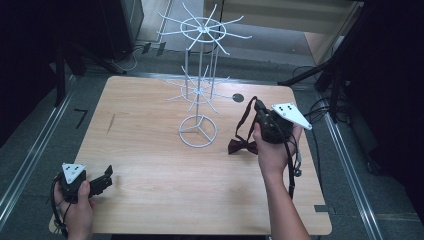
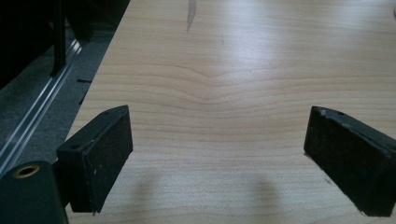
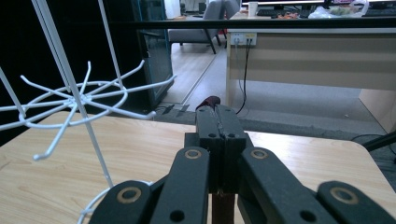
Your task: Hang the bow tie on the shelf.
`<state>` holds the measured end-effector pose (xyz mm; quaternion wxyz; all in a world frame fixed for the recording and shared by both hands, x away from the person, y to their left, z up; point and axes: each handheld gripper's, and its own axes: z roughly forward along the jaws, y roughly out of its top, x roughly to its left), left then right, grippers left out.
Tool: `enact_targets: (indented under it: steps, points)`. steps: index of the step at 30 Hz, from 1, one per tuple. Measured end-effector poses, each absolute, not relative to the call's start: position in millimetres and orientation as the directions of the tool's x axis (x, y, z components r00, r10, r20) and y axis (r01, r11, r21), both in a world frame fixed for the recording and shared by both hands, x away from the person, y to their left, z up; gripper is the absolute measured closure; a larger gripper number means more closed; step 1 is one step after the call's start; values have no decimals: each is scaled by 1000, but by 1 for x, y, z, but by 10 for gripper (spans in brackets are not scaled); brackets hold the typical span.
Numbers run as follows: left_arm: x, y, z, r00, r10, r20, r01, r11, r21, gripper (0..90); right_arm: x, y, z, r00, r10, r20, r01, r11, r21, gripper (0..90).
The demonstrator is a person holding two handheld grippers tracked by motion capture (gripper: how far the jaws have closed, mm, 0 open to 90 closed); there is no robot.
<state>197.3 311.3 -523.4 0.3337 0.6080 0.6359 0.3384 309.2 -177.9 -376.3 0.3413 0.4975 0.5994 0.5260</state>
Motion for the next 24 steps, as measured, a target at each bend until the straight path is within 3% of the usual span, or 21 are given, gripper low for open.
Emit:
enact_targets:
  steps: [24]
  points:
    - [198, 312, -524, -41, 999, -21, 548, 40, 836, 87, 329, -148, -367, -325, 938, 120, 238, -42, 970, 900]
